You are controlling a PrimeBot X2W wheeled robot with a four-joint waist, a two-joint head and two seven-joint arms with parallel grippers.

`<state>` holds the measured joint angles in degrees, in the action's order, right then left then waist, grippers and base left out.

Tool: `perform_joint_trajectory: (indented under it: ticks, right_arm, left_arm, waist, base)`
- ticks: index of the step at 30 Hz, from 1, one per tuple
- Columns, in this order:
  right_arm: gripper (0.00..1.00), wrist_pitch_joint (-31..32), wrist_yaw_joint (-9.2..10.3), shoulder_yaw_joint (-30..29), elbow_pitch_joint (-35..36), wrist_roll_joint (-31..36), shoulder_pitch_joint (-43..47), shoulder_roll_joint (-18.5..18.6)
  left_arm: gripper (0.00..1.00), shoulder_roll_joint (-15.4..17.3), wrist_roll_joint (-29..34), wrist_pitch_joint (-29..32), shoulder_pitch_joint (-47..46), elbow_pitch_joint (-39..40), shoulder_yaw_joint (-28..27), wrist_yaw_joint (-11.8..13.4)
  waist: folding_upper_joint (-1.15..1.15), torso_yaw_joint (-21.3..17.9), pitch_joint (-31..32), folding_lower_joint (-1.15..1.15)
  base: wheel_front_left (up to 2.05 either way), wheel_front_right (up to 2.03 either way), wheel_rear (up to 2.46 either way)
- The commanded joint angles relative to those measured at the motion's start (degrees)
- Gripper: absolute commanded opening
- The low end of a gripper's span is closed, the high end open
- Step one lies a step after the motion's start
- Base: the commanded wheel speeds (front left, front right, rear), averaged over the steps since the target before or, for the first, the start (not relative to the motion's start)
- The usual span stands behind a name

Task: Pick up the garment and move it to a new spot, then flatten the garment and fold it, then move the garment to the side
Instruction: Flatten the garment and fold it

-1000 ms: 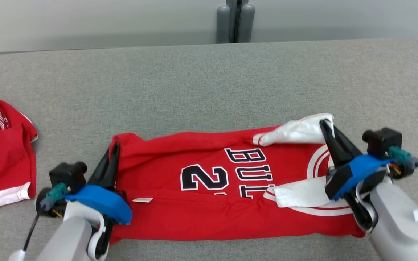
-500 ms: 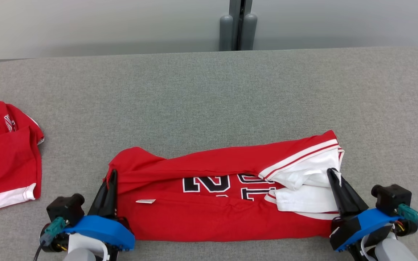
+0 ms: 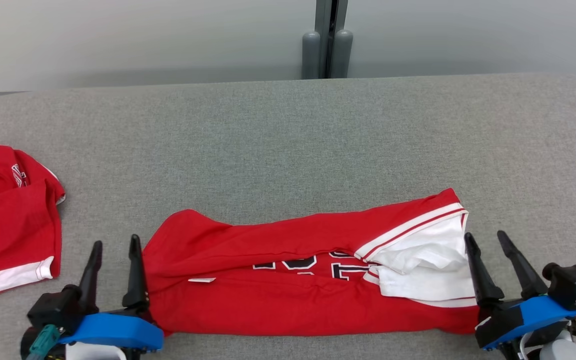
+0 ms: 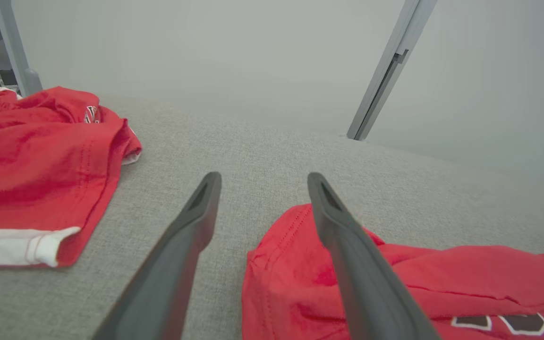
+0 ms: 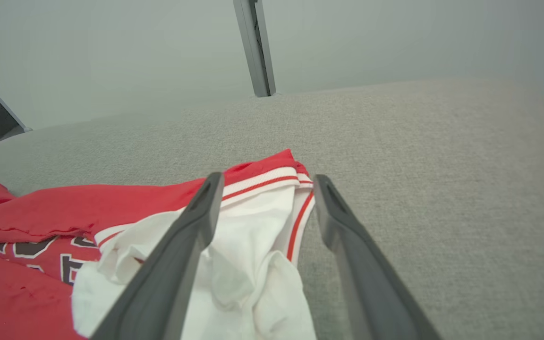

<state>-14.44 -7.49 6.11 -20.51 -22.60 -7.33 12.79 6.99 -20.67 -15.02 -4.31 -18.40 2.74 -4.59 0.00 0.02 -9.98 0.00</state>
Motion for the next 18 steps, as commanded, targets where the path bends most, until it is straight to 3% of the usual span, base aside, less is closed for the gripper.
perform_joint_trajectory:
  ticks: [1,8,12,18]
  right_arm:
    - [1.00,0.08,-0.01,-0.33,0.22,0.52,0.24,0.34]
    - [1.00,3.78,-0.01,-1.71,-1.82,2.55,-3.67,-0.61]
    - [1.00,6.66,-0.01,-2.24,-7.15,4.72,-5.94,-1.65]
    - [1.00,7.66,-0.01,-3.40,-16.29,7.97,-7.61,-2.94]
  left_arm:
    - [1.00,0.12,0.59,-0.21,0.22,0.62,-0.52,-0.23]
    - [1.00,-1.92,7.79,-0.18,1.64,7.18,-7.29,-0.91]
    - [1.00,-3.09,12.86,-0.19,3.22,10.38,-9.54,-0.78]
    - [1.00,-3.85,15.40,-0.19,4.57,10.01,-11.48,-0.88]
  waist:
    - [0.00,0.01,0.05,0.00]
    - [0.00,0.60,0.32,0.00]
    - [0.00,1.49,0.10,0.00]
    - [0.00,2.46,-0.29,0.00]
  base:
    - [0.00,0.00,0.00]
    - [0.00,0.00,0.00]
    - [0.00,0.00,0.00]
    - [0.00,0.00,0.00]
